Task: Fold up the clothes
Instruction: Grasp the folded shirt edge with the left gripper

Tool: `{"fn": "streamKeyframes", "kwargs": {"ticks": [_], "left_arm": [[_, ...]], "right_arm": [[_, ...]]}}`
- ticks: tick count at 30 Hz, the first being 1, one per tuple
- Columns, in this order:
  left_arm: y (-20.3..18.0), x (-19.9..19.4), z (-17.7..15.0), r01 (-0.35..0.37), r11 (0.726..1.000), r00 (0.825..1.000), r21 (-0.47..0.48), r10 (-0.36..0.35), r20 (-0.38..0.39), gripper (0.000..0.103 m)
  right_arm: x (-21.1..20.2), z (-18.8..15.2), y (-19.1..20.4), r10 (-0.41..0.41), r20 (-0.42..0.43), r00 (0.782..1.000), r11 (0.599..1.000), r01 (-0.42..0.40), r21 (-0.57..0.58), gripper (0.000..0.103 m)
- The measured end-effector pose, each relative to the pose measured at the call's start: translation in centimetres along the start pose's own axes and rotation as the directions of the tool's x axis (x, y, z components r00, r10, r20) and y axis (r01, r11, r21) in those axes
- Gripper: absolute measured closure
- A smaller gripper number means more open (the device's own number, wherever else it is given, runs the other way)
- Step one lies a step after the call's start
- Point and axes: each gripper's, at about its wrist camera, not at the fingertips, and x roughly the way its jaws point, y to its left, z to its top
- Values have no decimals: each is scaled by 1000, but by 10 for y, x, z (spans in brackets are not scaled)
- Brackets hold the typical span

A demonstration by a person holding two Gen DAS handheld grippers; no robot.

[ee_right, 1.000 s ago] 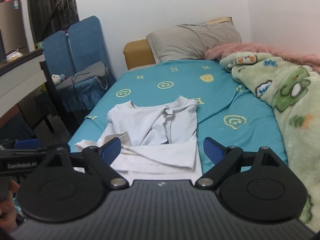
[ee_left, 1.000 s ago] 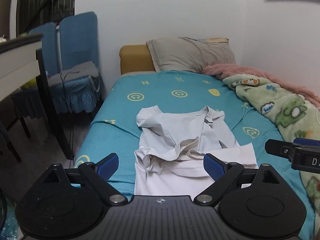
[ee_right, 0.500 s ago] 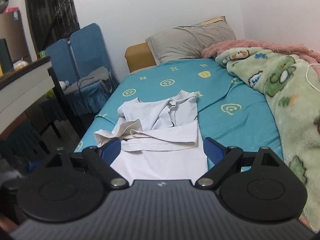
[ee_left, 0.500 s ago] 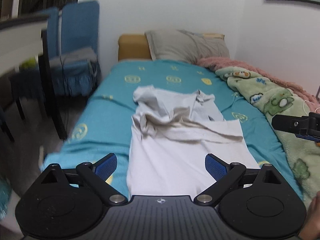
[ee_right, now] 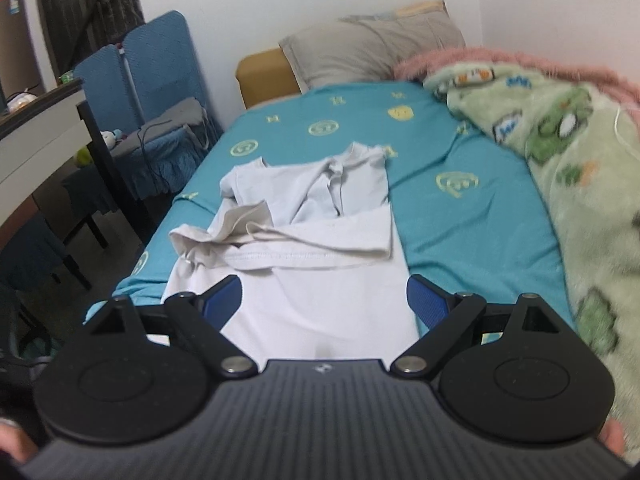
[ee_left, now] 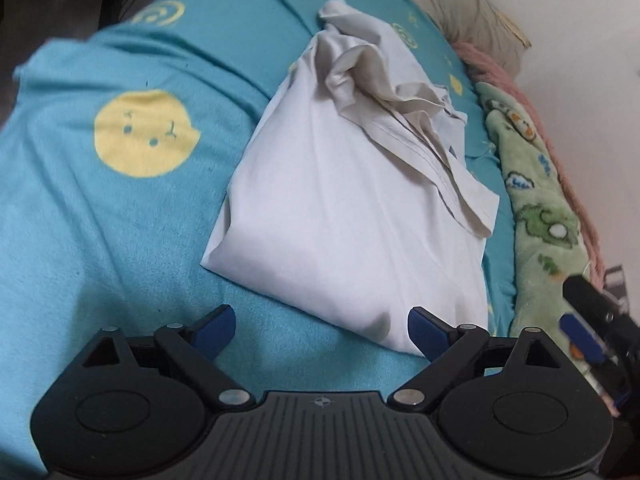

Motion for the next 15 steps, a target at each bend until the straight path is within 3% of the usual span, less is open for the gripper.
{"fn": "streamKeyframes", "kwargs": {"ticks": [8, 10, 12, 13, 15], "left_arm": [[1, 6, 15, 39, 997, 995, -69, -32, 94, 11], [0, 5, 14, 22, 998, 993, -64, -15, 115, 26], [2, 4, 14, 13, 997, 992, -70, -4, 126, 35], [4, 4, 14, 22, 997, 992, -80, -11, 128, 36], [9, 3, 15, 28, 994, 991, -104, -14, 133, 52]], "right_arm": [[15, -5, -13, -25, -81, 996, 995, 33, 99, 12], [16, -7, -20, -16, -97, 995, 987, 31, 157, 12], [18, -9, -29, 15, -119, 993, 970, 14, 242, 12], [20, -11, -35, 59, -138, 989, 950, -13, 312, 12], [29, -19, -47, 168, -177, 970, 884, -69, 463, 12]]}}
